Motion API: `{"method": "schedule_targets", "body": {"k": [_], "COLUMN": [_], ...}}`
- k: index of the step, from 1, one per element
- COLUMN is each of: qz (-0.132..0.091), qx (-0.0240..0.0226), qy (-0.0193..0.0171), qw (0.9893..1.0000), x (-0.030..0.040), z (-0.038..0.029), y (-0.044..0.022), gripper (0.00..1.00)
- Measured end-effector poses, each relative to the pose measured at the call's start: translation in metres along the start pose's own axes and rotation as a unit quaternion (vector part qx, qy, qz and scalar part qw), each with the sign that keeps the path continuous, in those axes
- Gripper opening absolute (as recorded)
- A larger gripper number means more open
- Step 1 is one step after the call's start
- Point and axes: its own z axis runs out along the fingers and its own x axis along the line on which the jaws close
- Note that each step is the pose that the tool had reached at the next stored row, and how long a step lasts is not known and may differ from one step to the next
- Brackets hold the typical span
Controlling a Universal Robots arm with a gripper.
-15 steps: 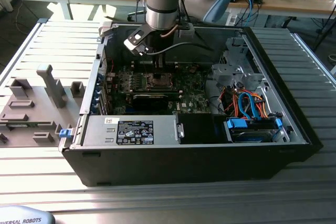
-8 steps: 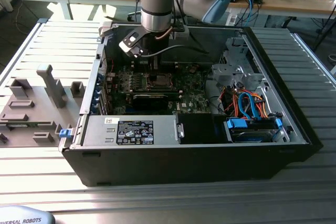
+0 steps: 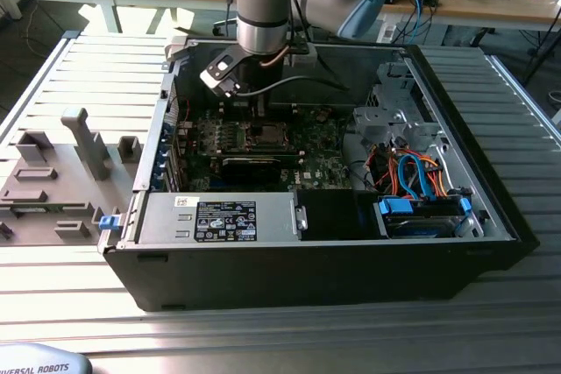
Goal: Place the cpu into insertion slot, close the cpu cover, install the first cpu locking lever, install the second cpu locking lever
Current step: 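Close the cpu cover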
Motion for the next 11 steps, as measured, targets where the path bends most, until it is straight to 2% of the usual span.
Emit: {"method": "schedule_targets", "body": {"k": [3, 4, 6, 7, 11], "qz": [0.000, 0.000, 0.000, 0.000, 0.000], "qx": [0.0020, 0.0040, 0.0059, 0.0077, 0.0089], "qy": [0.0000, 0.0000, 0.0002, 0.0003, 0.0003], "qw": [1.0000, 1.0000, 1.0000, 1.0000, 1.0000], "x": [-0.0008, -0.0013, -0.0016, -0.0019, -0.0022], "z": [-0.0051, -0.0059, -0.0061, -0.0062, -0.0064], "y": [0.0095, 0.0145, 0.0190, 0.0235, 0.0278], "gripper": [0.11, 0.11, 0.11, 0.11, 0.11]}}
